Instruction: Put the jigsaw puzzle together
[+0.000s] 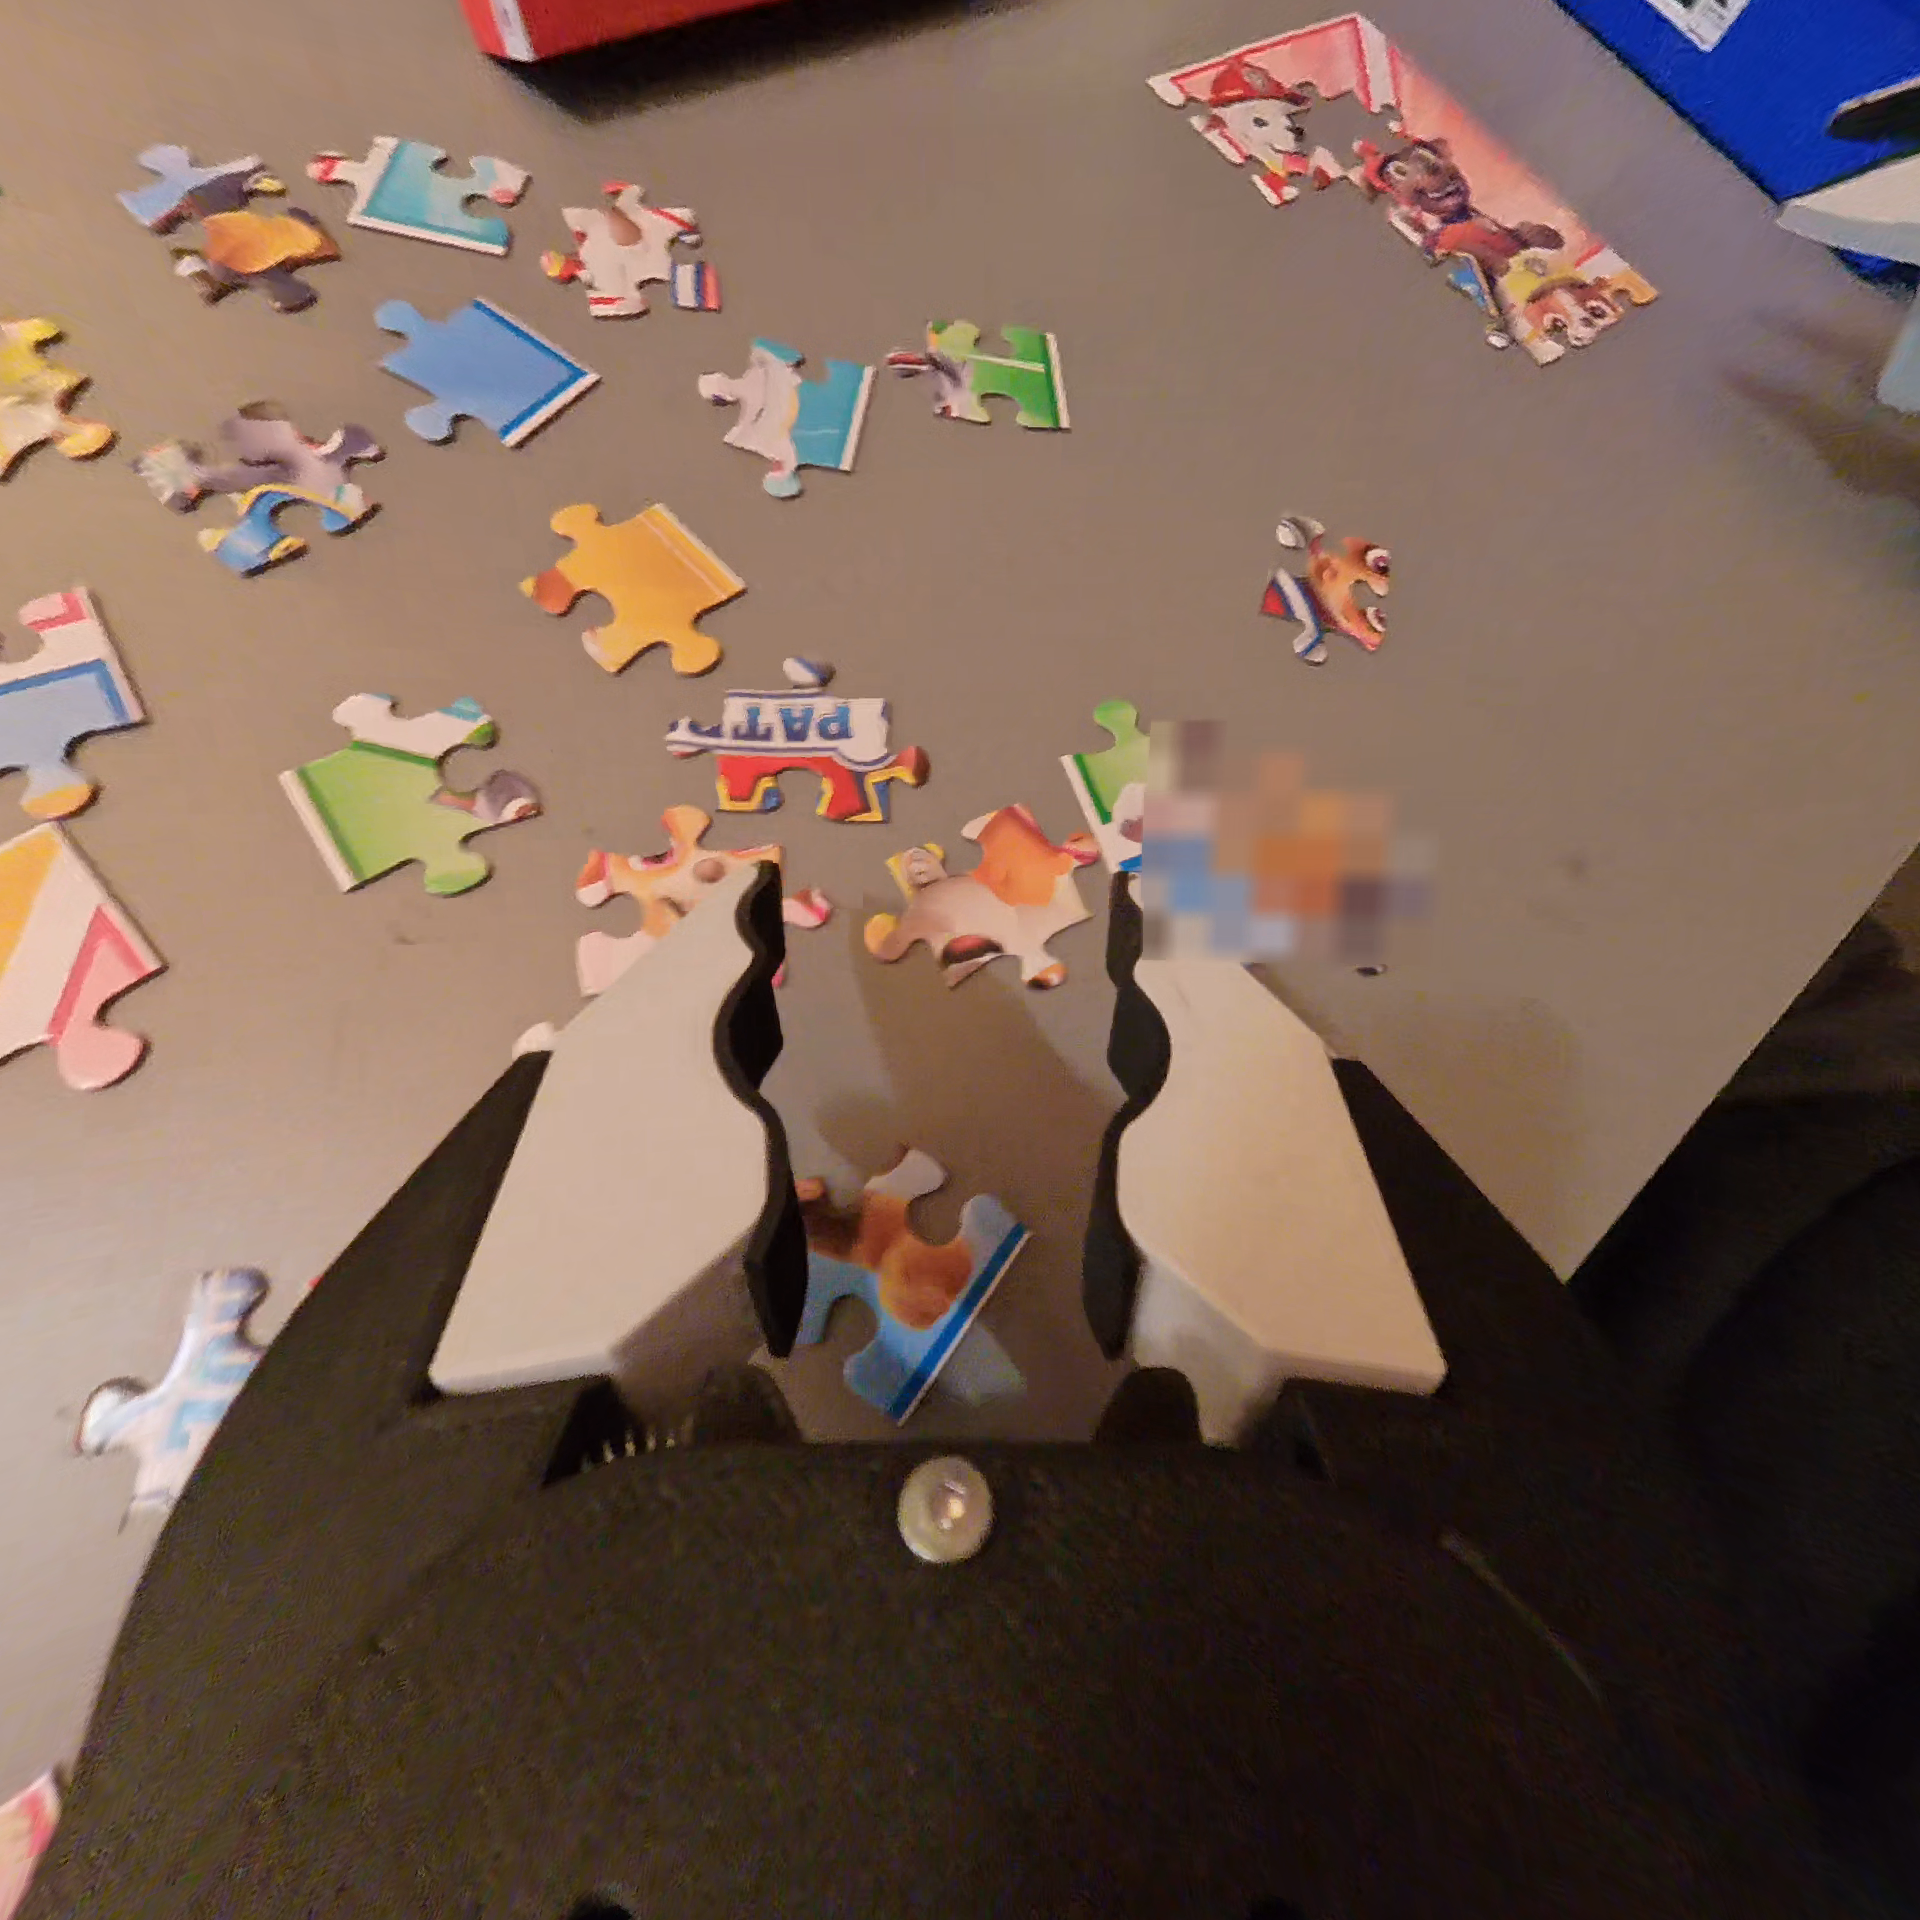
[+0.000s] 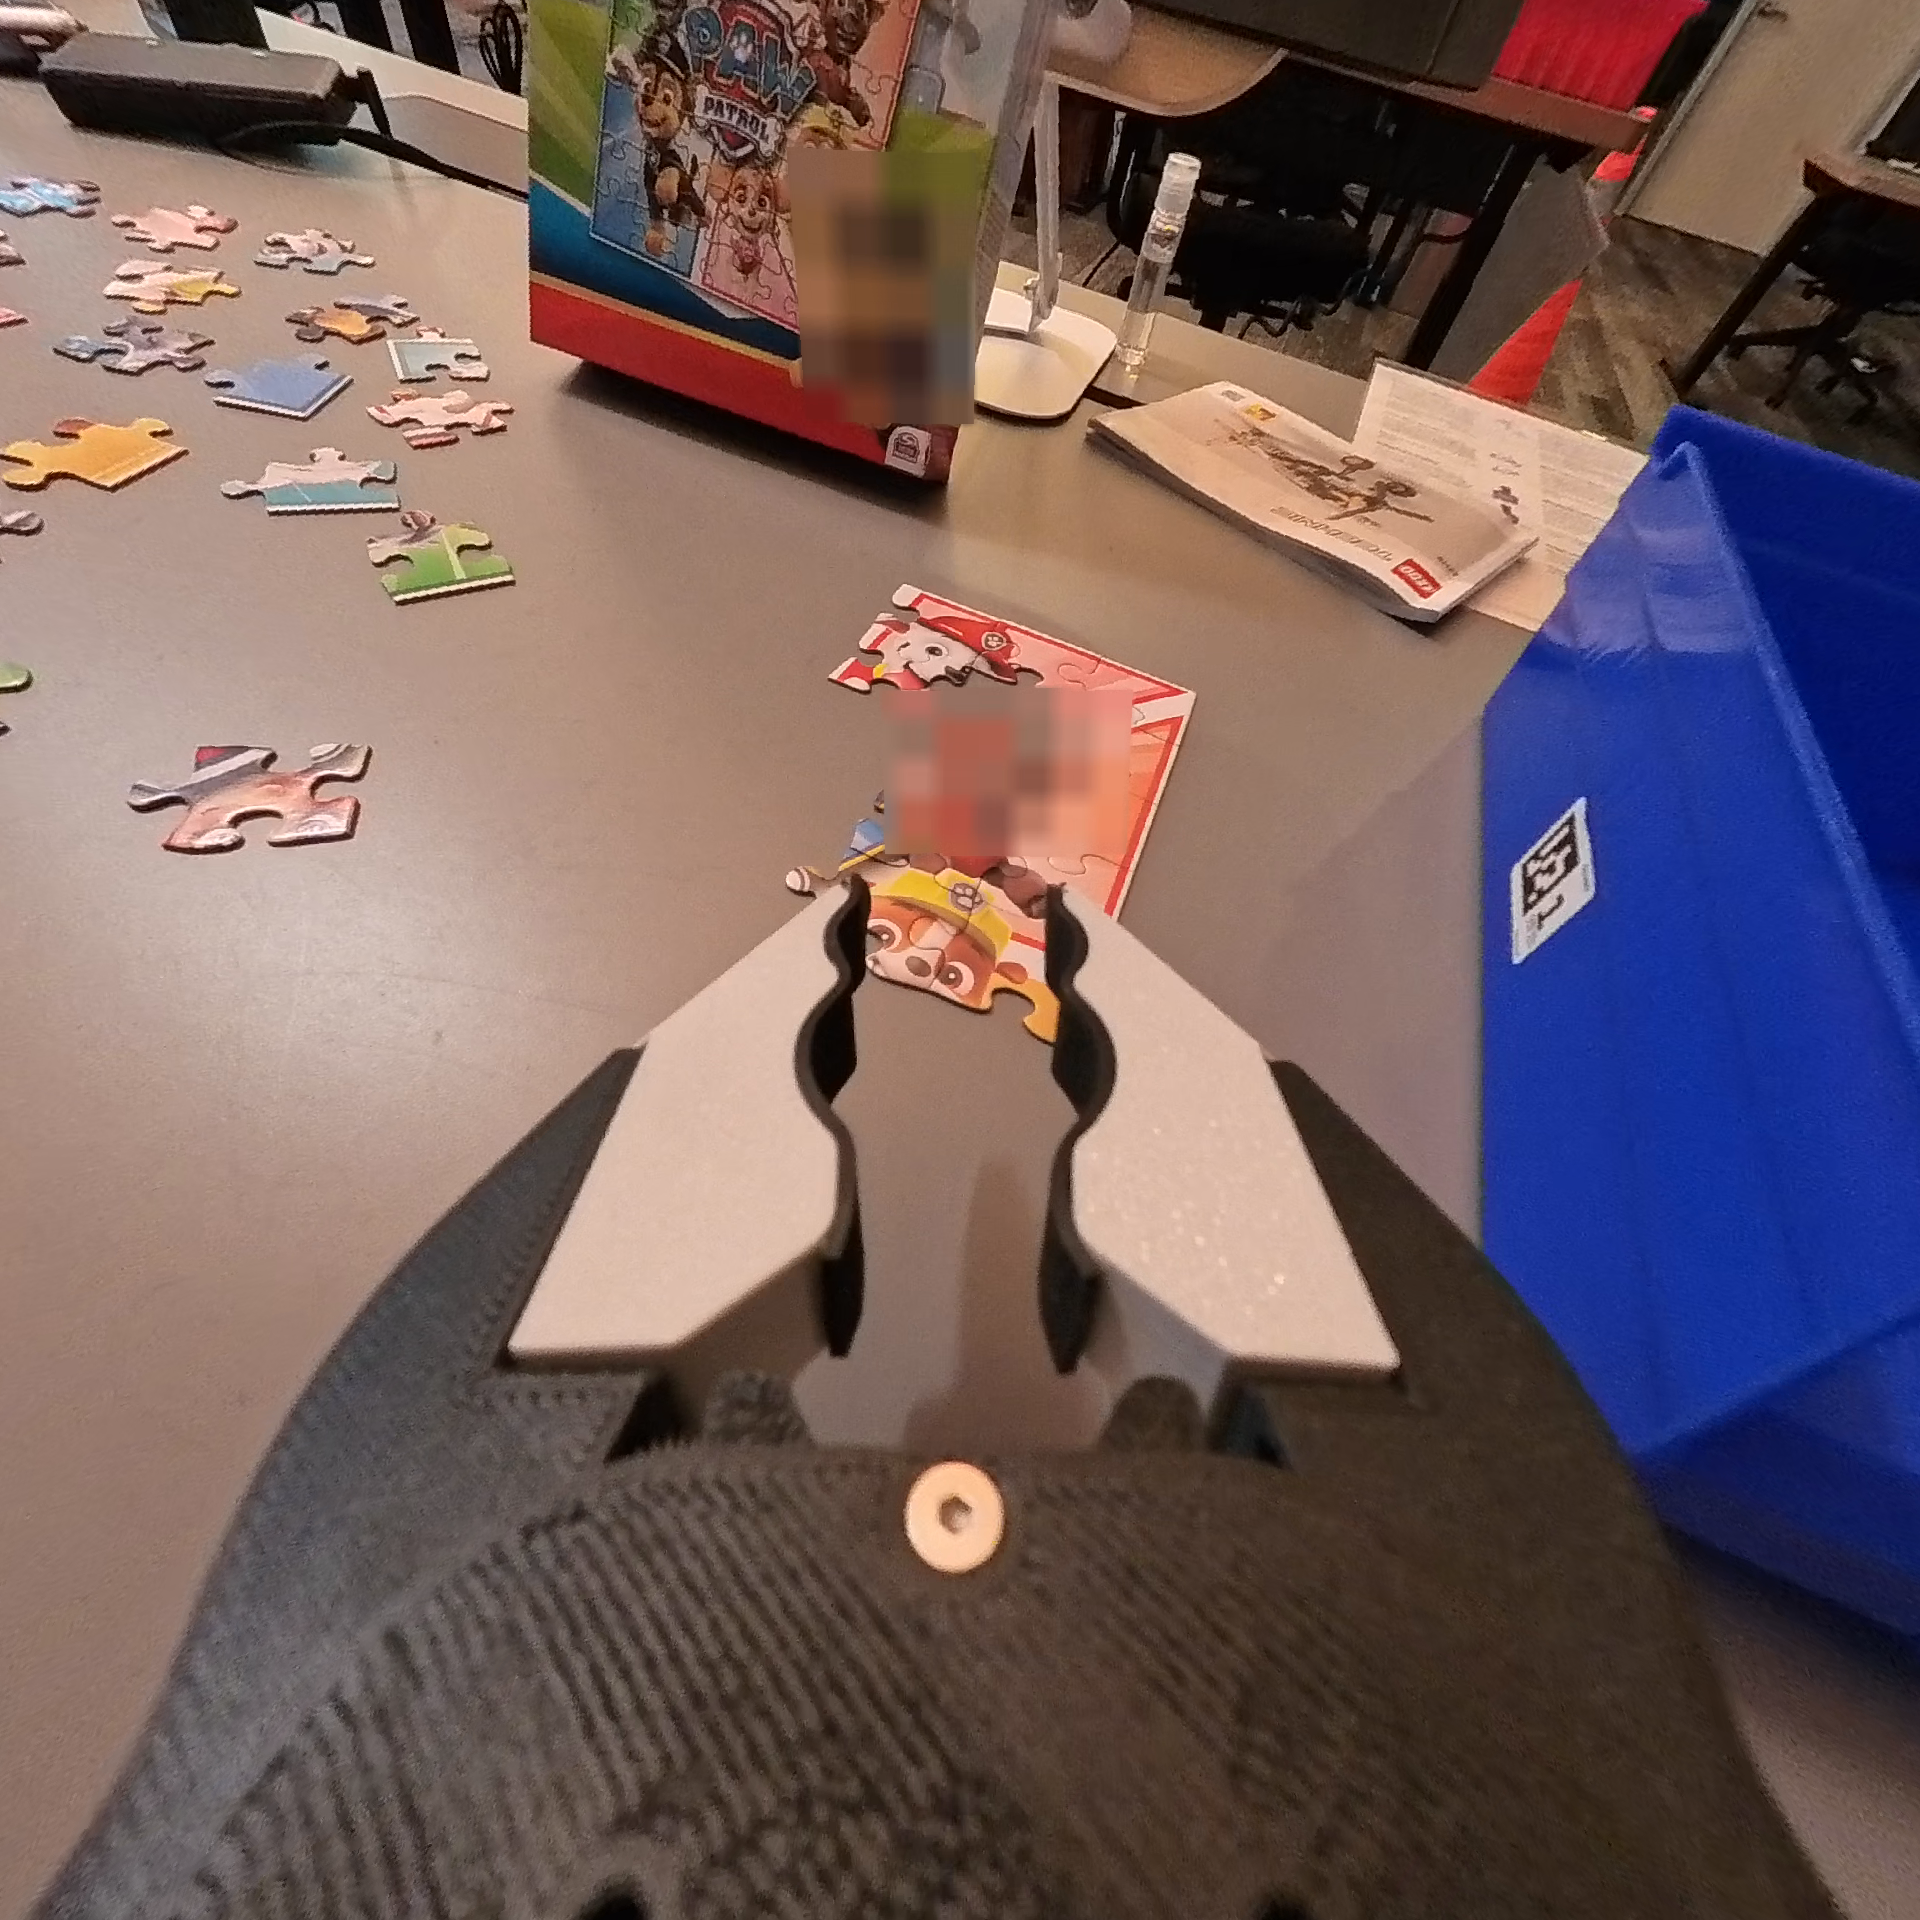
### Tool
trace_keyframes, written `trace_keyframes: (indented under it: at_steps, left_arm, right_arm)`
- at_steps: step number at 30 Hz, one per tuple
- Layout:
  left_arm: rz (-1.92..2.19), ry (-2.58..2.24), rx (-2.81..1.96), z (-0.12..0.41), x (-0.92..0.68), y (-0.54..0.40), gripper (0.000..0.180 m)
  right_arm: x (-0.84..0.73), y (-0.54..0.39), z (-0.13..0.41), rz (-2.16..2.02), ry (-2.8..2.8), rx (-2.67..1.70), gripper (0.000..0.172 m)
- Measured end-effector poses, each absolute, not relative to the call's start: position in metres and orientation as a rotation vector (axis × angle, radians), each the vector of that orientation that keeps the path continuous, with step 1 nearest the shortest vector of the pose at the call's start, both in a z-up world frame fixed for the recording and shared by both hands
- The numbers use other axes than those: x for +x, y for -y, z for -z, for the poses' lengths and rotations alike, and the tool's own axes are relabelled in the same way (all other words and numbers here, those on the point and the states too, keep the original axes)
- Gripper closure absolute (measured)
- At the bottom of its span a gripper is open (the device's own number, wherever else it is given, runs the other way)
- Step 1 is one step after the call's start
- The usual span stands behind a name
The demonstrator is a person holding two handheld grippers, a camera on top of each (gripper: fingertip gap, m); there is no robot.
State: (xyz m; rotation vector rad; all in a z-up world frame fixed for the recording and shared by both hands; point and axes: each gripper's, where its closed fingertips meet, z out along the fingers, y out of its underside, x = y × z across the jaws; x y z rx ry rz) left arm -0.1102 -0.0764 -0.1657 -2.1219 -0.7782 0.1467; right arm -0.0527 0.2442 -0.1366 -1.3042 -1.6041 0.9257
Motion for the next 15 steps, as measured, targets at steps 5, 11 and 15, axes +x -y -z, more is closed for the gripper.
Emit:
trace_keyframes:
  at_steps: [5,11,15]
  left_arm:
    - [-0.206,0.724,-2.242,0.179,-0.101,0.070,0.119]
    - [-0.229,0.736,-2.309,0.192,-0.100,0.072,0.121]
    - [-0.230,0.736,-2.314,0.194,-0.101,0.072,0.127]
  right_arm:
    - [-0.053,-0.244,0.137,-0.921,1.608,-1.301,0.139]
    - [-0.053,-0.243,0.137,-0.915,1.612,-1.295,0.139]
    - [-0.053,-0.243,0.138,-0.902,1.619,-1.291,0.139]
